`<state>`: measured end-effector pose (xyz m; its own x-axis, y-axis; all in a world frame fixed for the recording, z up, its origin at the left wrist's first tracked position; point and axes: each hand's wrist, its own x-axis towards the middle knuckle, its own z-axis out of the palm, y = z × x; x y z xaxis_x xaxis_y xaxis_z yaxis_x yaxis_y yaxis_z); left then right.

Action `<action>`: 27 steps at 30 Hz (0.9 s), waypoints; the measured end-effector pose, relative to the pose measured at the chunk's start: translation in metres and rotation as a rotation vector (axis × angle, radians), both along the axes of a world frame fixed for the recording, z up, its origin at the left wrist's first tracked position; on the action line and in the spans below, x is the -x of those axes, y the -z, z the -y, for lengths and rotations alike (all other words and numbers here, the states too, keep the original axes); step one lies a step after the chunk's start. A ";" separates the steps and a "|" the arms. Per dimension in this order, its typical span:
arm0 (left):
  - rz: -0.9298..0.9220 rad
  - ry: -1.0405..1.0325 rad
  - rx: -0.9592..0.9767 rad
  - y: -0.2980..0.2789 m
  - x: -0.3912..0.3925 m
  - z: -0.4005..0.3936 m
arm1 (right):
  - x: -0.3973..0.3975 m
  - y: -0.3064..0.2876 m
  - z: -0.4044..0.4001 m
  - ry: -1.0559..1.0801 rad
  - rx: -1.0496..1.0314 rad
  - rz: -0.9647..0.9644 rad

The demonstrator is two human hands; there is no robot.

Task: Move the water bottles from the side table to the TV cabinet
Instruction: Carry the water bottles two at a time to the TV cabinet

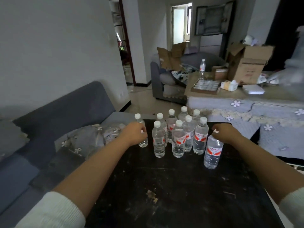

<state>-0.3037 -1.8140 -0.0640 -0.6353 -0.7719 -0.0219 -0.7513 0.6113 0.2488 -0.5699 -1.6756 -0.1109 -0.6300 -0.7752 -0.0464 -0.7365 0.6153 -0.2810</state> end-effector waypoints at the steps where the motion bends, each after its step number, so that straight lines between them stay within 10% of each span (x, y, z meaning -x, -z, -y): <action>1: -0.003 0.026 -0.014 0.002 0.008 0.008 | 0.001 0.002 0.003 0.011 -0.019 0.008; 27: 0.178 0.301 -0.105 0.099 0.218 0.077 | 0.050 0.056 0.026 -0.011 -0.157 -0.005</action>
<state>-0.5216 -1.8913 -0.1630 -0.8128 -0.5388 -0.2215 -0.5789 0.7896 0.2034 -0.6201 -1.7018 -0.1674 -0.6218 -0.7657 -0.1646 -0.7448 0.6431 -0.1783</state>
